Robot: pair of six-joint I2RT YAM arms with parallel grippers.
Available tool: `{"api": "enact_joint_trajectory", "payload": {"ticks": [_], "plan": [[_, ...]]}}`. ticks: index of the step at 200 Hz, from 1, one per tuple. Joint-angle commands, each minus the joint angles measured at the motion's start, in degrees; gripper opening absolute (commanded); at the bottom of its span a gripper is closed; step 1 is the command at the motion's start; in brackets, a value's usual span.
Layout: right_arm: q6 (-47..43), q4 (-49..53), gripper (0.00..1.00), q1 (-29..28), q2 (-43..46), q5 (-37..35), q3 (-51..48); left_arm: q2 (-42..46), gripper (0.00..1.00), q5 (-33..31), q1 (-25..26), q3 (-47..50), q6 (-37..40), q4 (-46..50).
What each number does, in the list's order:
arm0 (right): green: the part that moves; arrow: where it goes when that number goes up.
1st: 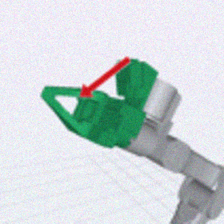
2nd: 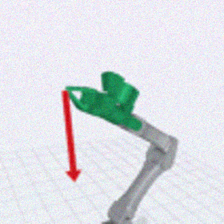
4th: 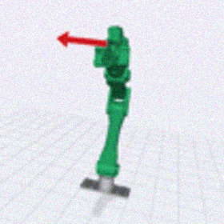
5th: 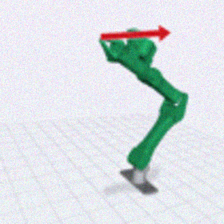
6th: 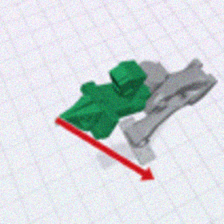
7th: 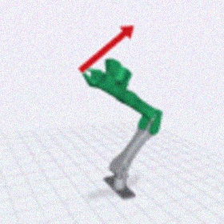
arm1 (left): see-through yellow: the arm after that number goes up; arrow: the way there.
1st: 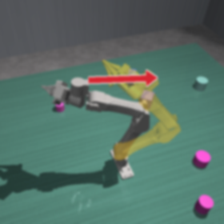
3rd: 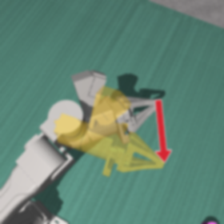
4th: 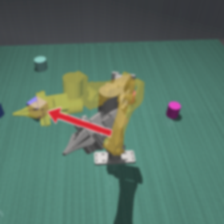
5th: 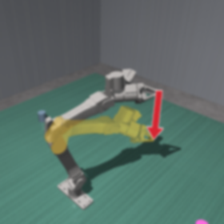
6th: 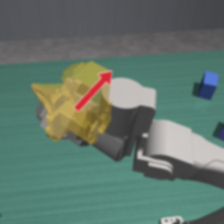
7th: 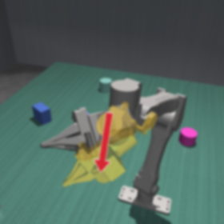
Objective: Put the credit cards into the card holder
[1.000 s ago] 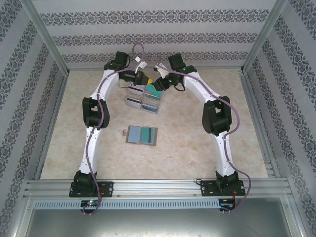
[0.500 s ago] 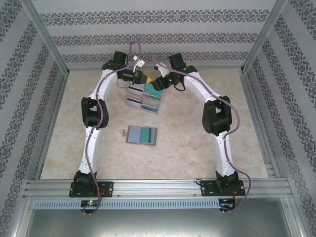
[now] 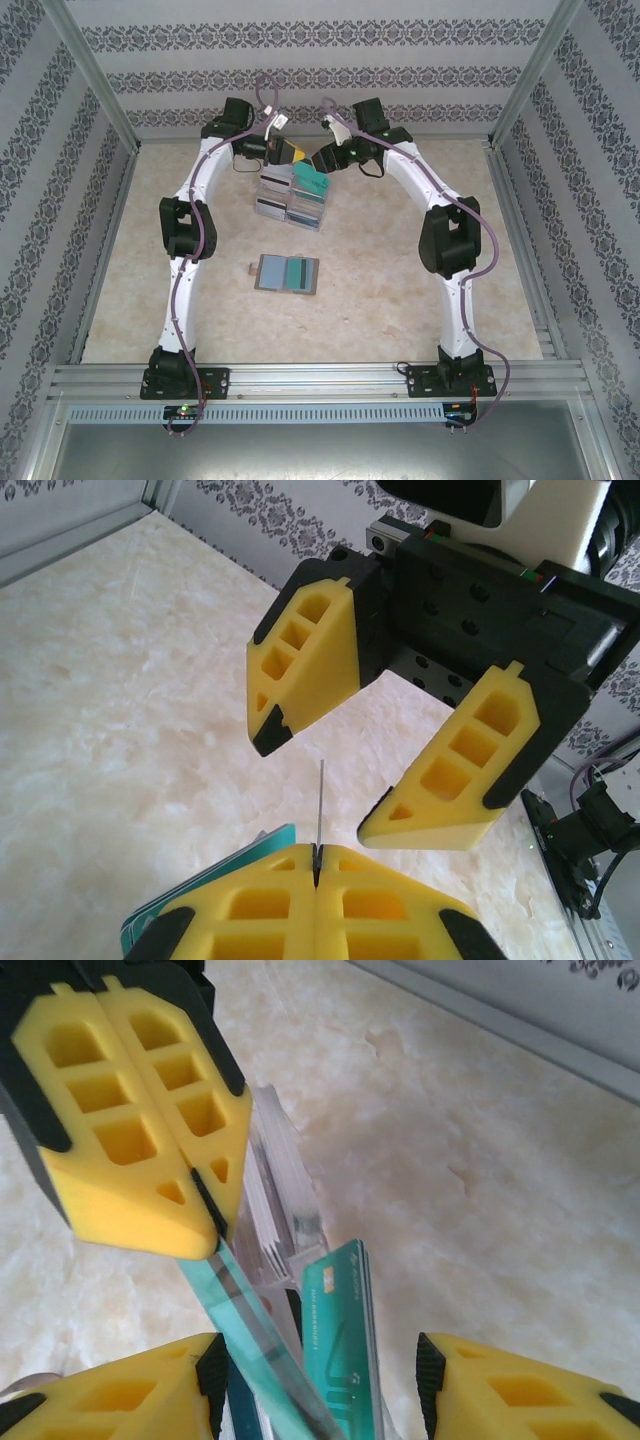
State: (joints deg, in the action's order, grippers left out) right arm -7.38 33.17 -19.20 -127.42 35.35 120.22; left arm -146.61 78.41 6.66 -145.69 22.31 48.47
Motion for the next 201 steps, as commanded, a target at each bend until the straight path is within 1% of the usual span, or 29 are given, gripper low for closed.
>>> {"api": "enact_joint_trajectory", "payload": {"ticks": [1, 19, 31, 49, 80, 97, 125, 145, 162, 201], "plan": [[1.45, -0.39, 0.54, 0.73, 3.28, 2.97, -0.32, 3.72, 0.00, 3.33, -0.99, -1.01, 1.65, 2.34], [2.29, 0.08, 0.53, 0.92, 5.52, 4.91, -1.31, 4.72, 0.00, 2.98, -0.94, -0.91, 2.52, 4.48], [3.49, 0.63, 0.52, 0.93, 7.03, 6.99, -1.93, 5.21, 0.00, 3.82, -0.87, -0.83, 2.13, 5.60], [4.84, 2.91, 0.50, 1.36, 8.52, 10.96, -2.38, 6.24, 0.00, 3.75, -0.85, -0.83, 4.83, 10.91], [5.53, 7.41, 0.47, 2.18, 10.04, 16.24, -4.08, 9.49, 0.00, 2.96, -0.96, -0.15, 15.77, 26.19], [5.18, 8.91, 0.47, 2.24, 10.82, 17.67, -5.12, 11.16, 0.00, 3.42, -0.87, 0.46, 22.16, 34.74], [5.44, 10.57, 0.44, 1.91, 10.63, 22.82, -5.51, 13.06, 0.00, 3.40, -0.03, 1.71, 31.11, 45.46], [4.64, 12.16, 0.43, 1.06, 10.56, 24.87, -5.56, 13.65, 0.00, 2.46, 0.55, 2.21, 33.94, 48.91], [4.54, 12.28, 0.43, 0.54, 10.93, 27.92, -6.01, 13.55, 0.00, 0.78, 0.80, 2.36, 33.97, 49.65], [5.74, 11.41, 0.43, -0.92, 12.04, 29.97, -7.29, 13.08, 0.00, 0.25, 0.90, 2.42, 34.62, 50.42]]}}
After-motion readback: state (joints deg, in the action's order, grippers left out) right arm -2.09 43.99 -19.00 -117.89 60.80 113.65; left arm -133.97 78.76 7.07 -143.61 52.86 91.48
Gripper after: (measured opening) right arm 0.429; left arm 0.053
